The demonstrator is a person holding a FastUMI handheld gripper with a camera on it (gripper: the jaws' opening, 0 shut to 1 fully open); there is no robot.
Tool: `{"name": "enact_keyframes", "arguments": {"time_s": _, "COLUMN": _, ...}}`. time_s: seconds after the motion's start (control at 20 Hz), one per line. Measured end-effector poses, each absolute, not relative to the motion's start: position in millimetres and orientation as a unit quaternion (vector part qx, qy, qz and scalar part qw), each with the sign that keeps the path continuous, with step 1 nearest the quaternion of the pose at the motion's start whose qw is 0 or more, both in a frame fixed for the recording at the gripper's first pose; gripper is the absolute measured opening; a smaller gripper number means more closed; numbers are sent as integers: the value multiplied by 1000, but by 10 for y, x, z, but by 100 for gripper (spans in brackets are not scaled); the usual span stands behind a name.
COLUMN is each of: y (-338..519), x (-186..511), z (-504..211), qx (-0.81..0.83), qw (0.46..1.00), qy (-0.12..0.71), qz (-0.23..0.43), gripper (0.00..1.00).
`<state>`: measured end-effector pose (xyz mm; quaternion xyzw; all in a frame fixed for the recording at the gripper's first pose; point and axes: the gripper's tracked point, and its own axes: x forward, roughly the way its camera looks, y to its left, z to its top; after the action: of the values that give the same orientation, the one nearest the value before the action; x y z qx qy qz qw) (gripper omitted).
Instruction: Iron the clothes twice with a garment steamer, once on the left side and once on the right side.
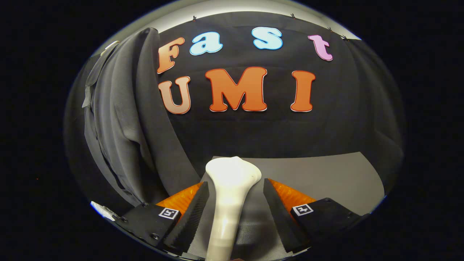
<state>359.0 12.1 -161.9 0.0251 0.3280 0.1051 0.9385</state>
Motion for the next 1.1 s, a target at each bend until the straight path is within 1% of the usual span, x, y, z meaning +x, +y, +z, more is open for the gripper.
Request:
{"name": "enact_keyframes", "arguments": {"time_s": 0.15, "y": 91, "x": 3655, "z": -1813, "qx": 18, "qw": 932, "qy": 348, "qz": 99, "gripper": 98}}
{"name": "enact_keyframes", "arguments": {"time_s": 0.5, "y": 137, "x": 3647, "z": -2112, "qx": 7, "qw": 917, "qy": 383, "qz": 112, "gripper": 98}}
{"name": "enact_keyframes", "arguments": {"time_s": 0.75, "y": 158, "x": 3606, "z": -2259, "qx": 14, "qw": 908, "qy": 402, "qz": 114, "gripper": 98}}
{"name": "enact_keyframes", "arguments": {"time_s": 0.8, "y": 154, "x": 3636, "z": -2231, "qx": 10, "qw": 912, "qy": 394, "qz": 112, "gripper": 98}}
{"name": "enact_keyframes", "arguments": {"time_s": 1.0, "y": 212, "x": 3657, "z": -2265, "qx": 4, "qw": 913, "qy": 391, "qz": 117, "gripper": 96}}
{"name": "enact_keyframes", "arguments": {"time_s": 1.1, "y": 211, "x": 3658, "z": -2270, "qx": 8, "qw": 912, "qy": 393, "qz": 119, "gripper": 90}}
